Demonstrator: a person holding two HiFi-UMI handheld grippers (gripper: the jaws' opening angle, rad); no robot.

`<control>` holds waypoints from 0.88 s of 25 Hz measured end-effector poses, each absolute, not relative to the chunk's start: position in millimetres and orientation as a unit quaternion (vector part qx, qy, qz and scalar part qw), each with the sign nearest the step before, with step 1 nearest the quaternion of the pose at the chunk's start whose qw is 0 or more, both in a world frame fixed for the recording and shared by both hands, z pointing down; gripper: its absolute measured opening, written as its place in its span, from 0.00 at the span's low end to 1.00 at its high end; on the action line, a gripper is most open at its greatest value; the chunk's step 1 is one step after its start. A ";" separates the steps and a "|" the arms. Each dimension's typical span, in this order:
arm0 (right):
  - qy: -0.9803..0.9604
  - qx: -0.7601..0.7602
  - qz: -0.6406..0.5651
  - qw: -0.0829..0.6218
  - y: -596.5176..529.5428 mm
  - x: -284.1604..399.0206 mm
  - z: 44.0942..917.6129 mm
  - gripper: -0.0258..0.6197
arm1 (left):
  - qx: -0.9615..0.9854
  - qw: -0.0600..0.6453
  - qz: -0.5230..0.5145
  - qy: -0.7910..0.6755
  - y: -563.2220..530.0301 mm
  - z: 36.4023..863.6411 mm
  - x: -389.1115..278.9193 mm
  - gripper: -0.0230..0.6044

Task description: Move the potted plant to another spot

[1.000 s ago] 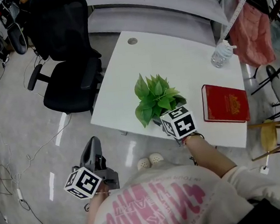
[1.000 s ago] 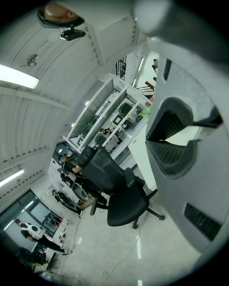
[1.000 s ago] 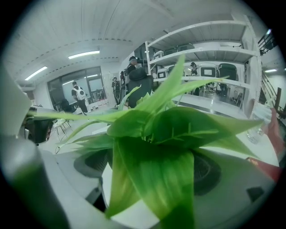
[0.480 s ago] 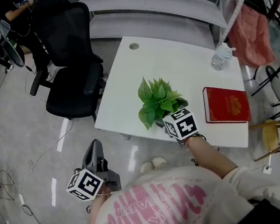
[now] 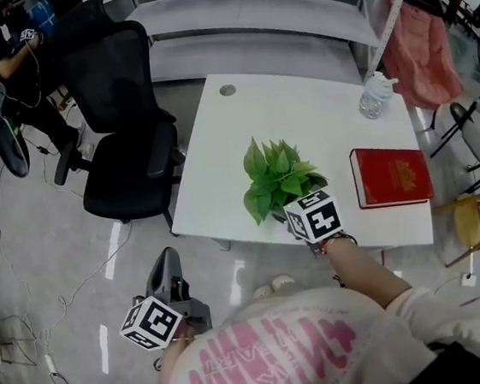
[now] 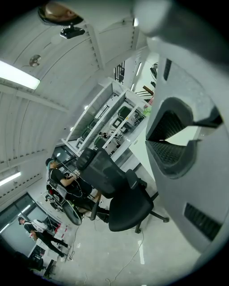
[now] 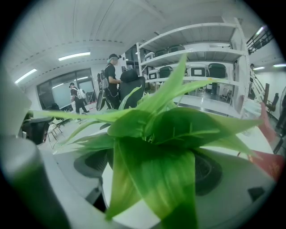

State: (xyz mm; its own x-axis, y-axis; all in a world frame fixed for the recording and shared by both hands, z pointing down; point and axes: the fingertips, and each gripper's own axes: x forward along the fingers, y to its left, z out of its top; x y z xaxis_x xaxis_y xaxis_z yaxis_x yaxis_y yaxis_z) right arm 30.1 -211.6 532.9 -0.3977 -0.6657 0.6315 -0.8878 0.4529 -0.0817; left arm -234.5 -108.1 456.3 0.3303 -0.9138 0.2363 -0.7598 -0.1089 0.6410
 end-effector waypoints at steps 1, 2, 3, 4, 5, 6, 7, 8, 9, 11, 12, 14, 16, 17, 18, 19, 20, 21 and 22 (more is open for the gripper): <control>-0.809 0.483 0.208 0.264 -211.9 30.4 533.2 0.83 | 0.738 0.350 -0.110 -0.566 -109.8 457.4 -236.0 0.04; -0.808 0.485 0.207 0.262 -212.3 30.7 533.5 0.83 | 0.740 0.349 -0.110 -0.564 -111.7 458.6 -237.2 0.04; -0.808 0.487 0.207 0.260 -212.7 30.9 533.7 0.83 | 0.741 0.349 -0.110 -0.562 -113.6 459.6 -238.2 0.04; -0.806 0.489 0.207 0.260 -212.7 31.0 533.7 0.83 | 0.743 0.350 -0.109 -0.560 -115.3 460.3 -239.0 0.04; -0.805 0.491 0.209 0.260 -212.2 30.9 533.7 0.83 | 0.744 0.350 -0.108 -0.558 -116.7 460.9 -239.7 0.04; -0.804 0.493 0.210 0.260 -211.3 30.8 533.8 0.83 | 0.745 0.351 -0.107 -0.557 -118.3 461.4 -240.2 0.04; -0.803 0.494 0.211 0.260 -210.5 30.6 533.8 0.83 | 0.746 0.352 -0.107 -0.555 -120.2 461.7 -240.5 0.04; -0.803 0.494 0.211 0.259 -210.1 30.2 533.6 0.83 | 0.747 0.353 -0.108 -0.553 -122.6 461.8 -240.3 0.04; -0.804 0.493 0.210 0.259 -210.3 29.6 533.1 0.83 | 0.748 0.354 -0.109 -0.550 -125.3 461.6 -239.4 0.04; -0.807 0.490 0.206 0.258 -211.7 29.0 531.7 0.83 | 0.755 0.354 -0.107 -0.542 -130.1 460.6 -234.2 0.04; -0.808 0.489 0.205 0.257 -212.0 29.1 531.3 0.83 | 0.759 0.354 -0.103 -0.537 -131.6 460.1 -230.9 0.04; -0.809 0.489 0.204 0.255 -211.2 29.6 531.7 0.83 | 0.765 0.353 -0.094 -0.531 -133.1 459.3 -226.3 0.04; -0.806 0.494 0.205 0.252 -210.3 30.0 532.0 0.83 | 0.766 0.354 -0.092 -0.528 -134.8 459.1 -223.9 0.04; -0.805 0.497 0.205 0.251 -210.0 30.2 532.2 0.83 | 0.766 0.356 -0.094 -0.527 -135.6 459.5 -222.1 0.04; -0.804 0.498 0.206 0.251 -209.6 30.6 532.6 0.83 | 0.766 0.358 -0.096 -0.526 -136.1 460.2 -219.1 0.04; -0.803 0.499 0.208 0.250 -209.4 31.2 533.2 0.83 | 0.766 0.360 -0.097 -0.524 -136.5 460.8 -214.9 0.04; -0.803 0.499 0.211 0.249 -209.5 31.5 533.7 0.83 | 0.767 0.361 -0.099 -0.521 -137.0 461.0 -210.1 0.04; -0.803 0.499 0.214 0.246 -210.0 31.6 534.0 0.83 | 0.769 0.361 -0.099 -0.518 -137.7 460.7 -205.0 0.04; -0.803 0.498 0.218 0.243 -210.6 31.5 533.9 0.83 | 0.771 0.360 -0.099 -0.515 -138.3 460.0 -200.1 0.04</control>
State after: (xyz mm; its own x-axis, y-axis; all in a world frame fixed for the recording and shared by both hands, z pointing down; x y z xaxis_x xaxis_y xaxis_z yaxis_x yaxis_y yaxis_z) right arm 31.5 -210.6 533.9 -0.3851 -0.6940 0.6084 -0.9064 0.4085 -0.1078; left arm -200.1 -138.3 460.0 0.4494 -0.8661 0.2189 -0.7239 -0.2095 0.6573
